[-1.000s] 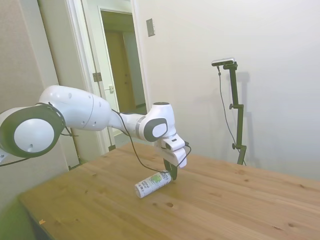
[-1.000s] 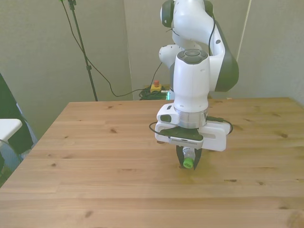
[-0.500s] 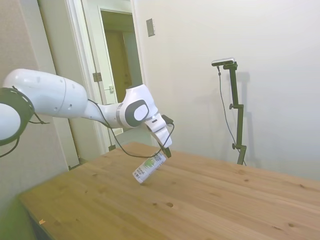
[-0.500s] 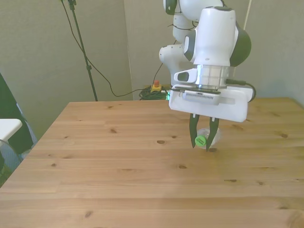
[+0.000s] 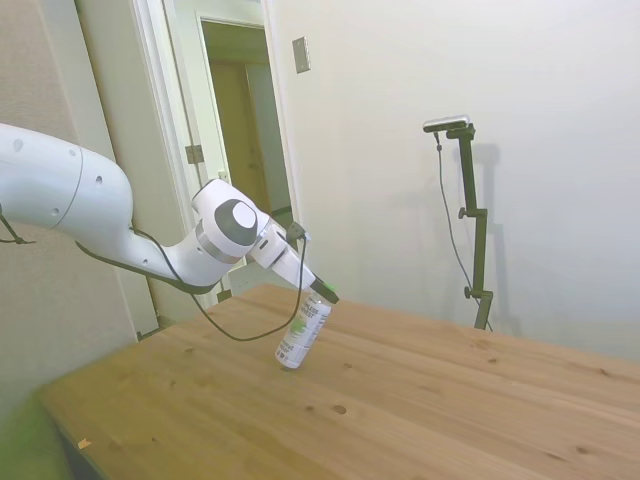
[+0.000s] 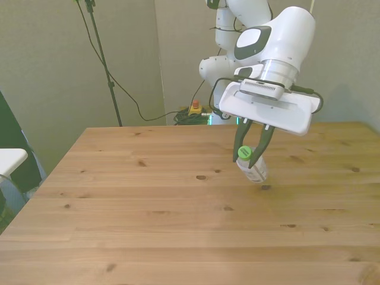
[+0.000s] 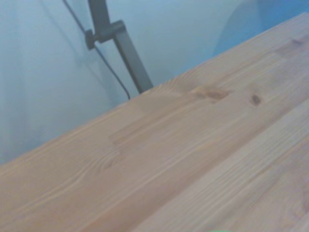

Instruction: Stand the water bottle

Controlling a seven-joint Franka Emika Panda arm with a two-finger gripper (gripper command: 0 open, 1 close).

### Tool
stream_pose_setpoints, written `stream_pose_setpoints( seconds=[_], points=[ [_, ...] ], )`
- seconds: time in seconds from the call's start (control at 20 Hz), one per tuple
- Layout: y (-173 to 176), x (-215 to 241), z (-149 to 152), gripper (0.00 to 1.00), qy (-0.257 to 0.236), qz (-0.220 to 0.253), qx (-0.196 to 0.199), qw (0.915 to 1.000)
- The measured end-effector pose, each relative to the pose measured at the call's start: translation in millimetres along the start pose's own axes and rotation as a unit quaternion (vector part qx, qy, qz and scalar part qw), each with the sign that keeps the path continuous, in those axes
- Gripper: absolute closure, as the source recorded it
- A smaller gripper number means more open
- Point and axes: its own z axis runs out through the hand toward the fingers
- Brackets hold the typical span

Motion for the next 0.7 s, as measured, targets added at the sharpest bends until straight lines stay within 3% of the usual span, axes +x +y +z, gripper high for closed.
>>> stream_pose_setpoints(
  seconds=[0.25, 0.7],
  points=[
    [-14, 43, 14, 1.00, 0.069, 0.025, 0.036, 0.9967],
    [-12, 71, 47, 1.00, 0.182, 0.059, 0.086, 0.9777]
  ],
)
